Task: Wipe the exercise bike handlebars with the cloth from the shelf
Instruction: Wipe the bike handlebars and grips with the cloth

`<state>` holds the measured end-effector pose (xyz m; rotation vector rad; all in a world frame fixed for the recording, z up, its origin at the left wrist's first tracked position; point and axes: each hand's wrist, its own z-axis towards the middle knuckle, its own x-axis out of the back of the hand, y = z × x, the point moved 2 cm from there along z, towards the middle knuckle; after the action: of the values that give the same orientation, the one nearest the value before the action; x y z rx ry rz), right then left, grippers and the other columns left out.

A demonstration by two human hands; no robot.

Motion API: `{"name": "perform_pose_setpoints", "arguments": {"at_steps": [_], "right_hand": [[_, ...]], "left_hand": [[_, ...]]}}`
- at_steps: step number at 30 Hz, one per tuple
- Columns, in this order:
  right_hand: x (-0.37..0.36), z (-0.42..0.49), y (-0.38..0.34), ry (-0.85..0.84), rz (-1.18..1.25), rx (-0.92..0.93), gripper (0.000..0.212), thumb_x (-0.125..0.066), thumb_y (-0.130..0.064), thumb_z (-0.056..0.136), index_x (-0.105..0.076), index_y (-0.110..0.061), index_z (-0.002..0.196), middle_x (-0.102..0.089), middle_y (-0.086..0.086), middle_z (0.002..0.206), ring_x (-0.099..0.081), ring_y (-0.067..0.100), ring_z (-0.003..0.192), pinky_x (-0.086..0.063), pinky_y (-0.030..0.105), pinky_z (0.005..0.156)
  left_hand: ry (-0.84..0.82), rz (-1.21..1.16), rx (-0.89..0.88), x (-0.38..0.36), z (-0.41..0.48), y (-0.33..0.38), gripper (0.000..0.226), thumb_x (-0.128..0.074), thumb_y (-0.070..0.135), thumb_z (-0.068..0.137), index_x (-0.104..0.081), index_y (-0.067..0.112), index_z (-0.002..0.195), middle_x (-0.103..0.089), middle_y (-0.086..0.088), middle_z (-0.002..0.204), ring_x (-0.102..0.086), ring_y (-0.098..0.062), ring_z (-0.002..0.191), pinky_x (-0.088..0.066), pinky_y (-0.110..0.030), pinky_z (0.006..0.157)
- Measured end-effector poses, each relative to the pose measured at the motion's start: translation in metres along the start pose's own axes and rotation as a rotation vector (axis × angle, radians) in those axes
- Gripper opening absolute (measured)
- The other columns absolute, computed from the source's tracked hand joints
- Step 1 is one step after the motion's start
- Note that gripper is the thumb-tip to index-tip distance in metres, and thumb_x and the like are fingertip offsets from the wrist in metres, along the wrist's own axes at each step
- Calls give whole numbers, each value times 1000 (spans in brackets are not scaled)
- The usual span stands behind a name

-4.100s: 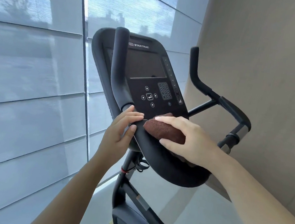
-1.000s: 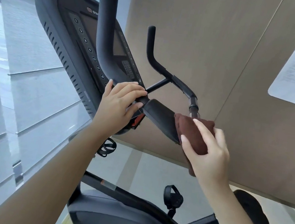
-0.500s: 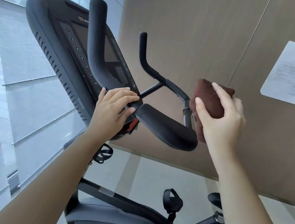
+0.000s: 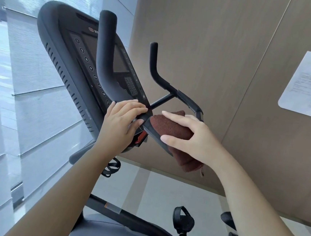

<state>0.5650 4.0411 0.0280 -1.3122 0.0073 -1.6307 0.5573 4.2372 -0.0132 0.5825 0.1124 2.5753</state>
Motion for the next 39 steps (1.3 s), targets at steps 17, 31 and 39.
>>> {"name": "perform_pose_setpoints", "arguments": {"at_steps": [17, 31, 39], "right_hand": [[2, -60, 56, 354, -146, 263, 53, -74, -9, 70, -62, -35, 114, -54, -2, 101, -57, 11, 80, -50, 17, 71], [21, 10, 72, 39, 9, 200, 47, -64, -32, 73, -51, -58, 110, -55, -5, 103, -54, 15, 96, -42, 27, 84], [53, 11, 156, -26, 89, 234, 46, -64, -32, 70, -54, -59, 106, -57, -5, 101, -57, 14, 95, -46, 26, 84]], "left_hand": [[-162, 37, 66, 9, -11, 21, 46, -54, 36, 85, -56, 10, 123, -53, -5, 133, -36, -24, 132, -26, -54, 106], [-81, 121, 81, -19, -27, 63, 63, -48, 49, 87, -52, -2, 124, -47, -6, 133, -36, -23, 131, -29, -38, 107], [-86, 345, 87, -44, -27, 114, 54, -55, 45, 82, -62, -2, 108, -56, -17, 121, -46, -31, 121, -37, -45, 100]]}}
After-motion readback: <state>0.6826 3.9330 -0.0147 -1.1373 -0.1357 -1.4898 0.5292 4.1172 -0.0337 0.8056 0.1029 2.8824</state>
